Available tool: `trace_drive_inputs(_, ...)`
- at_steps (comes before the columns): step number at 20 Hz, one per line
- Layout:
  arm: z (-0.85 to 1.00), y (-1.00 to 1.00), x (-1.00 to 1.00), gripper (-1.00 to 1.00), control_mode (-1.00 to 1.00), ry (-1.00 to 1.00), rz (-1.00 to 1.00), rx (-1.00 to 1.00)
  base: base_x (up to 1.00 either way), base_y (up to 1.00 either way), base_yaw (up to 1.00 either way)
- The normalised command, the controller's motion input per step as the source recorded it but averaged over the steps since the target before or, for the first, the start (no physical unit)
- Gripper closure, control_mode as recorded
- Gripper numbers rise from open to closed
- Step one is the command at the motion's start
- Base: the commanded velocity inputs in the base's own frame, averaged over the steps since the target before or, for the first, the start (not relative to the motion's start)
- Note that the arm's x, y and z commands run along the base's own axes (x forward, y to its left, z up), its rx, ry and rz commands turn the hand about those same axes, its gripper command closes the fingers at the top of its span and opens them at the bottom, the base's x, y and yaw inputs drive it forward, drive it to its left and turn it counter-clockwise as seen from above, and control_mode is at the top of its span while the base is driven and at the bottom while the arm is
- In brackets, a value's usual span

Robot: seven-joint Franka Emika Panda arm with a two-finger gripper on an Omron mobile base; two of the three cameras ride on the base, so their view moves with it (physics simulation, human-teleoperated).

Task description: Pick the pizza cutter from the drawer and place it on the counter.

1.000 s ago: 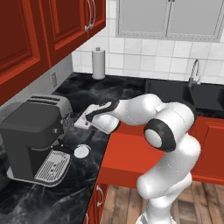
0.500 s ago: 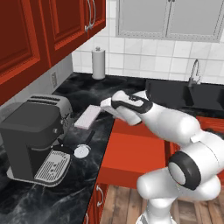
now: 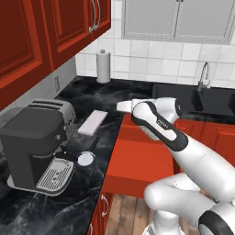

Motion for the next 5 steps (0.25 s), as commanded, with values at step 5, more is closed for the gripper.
trace_drive_inputs(5,0.13,-0.18,-0.72,-1.00,-1.00,-0.16,0.00,-0.35,0.00,0.00,0.00)
